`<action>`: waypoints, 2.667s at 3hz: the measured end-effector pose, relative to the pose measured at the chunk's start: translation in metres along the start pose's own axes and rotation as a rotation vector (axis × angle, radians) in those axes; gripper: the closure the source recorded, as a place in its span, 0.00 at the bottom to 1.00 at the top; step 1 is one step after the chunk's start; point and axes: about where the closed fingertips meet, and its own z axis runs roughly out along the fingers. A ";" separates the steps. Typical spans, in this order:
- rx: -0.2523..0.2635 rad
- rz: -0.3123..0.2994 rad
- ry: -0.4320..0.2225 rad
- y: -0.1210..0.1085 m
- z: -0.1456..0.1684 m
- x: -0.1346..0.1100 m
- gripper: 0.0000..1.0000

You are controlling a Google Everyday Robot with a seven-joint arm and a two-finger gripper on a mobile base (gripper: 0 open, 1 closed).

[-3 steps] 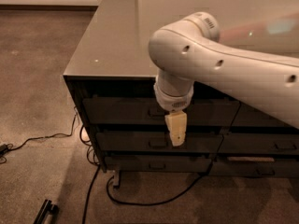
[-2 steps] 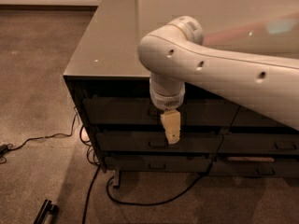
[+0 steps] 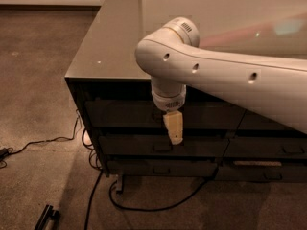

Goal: Open top drawer

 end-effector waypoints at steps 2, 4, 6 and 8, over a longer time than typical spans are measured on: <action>0.110 -0.027 -0.014 -0.001 -0.021 0.007 0.00; 0.068 0.006 -0.035 -0.003 0.018 0.016 0.00; -0.003 0.046 -0.082 -0.009 0.065 0.022 0.00; -0.082 0.060 -0.105 -0.022 0.093 0.024 0.00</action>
Offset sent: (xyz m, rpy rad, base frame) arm 0.0083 -0.0213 0.0040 0.0324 -0.1127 -0.0010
